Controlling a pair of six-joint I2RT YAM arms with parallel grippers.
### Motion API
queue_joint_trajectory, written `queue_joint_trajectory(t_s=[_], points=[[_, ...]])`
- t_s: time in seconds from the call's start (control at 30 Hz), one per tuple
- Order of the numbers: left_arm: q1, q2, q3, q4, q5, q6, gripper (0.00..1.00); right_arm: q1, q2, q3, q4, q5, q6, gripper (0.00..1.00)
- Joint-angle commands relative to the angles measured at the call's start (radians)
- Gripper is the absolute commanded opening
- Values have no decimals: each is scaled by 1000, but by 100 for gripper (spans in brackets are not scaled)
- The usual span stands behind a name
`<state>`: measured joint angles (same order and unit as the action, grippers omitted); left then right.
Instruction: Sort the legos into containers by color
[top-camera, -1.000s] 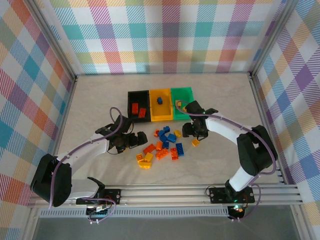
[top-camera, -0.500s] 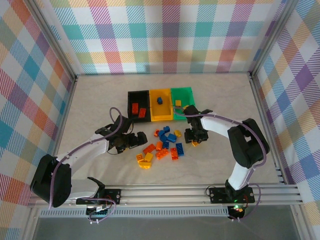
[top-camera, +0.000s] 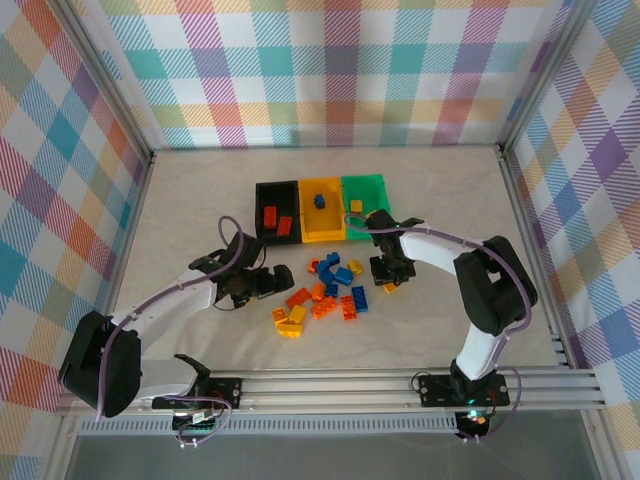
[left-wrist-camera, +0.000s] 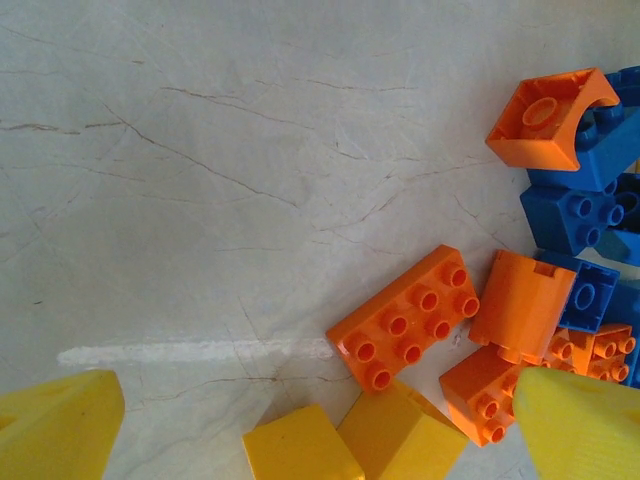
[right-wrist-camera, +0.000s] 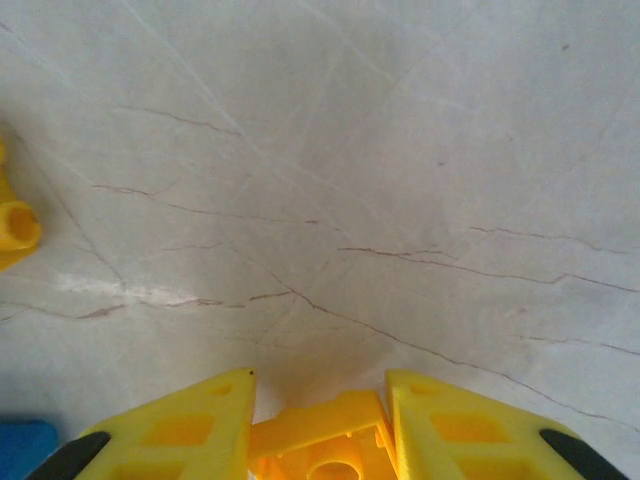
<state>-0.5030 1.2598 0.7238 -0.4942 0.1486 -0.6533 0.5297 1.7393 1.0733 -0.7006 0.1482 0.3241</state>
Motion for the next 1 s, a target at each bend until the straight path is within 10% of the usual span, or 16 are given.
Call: queue_joint_trajectory(t_s=[0.0, 0.5, 0.67, 0.97], points=[[-10, -24, -4, -10, 2, 23, 100, 0, -94, 22, -29, -14, 0, 33], [-9, -91, 12, -95, -29, 34, 100, -37, 203, 585, -8, 38, 9, 35], [-9, -120, 5, -122, -40, 42, 100, -60, 331, 788, -79, 70, -10, 56], [-79, -90, 18, -137, -59, 69, 92, -58, 161, 626, -7, 23, 16, 68]])
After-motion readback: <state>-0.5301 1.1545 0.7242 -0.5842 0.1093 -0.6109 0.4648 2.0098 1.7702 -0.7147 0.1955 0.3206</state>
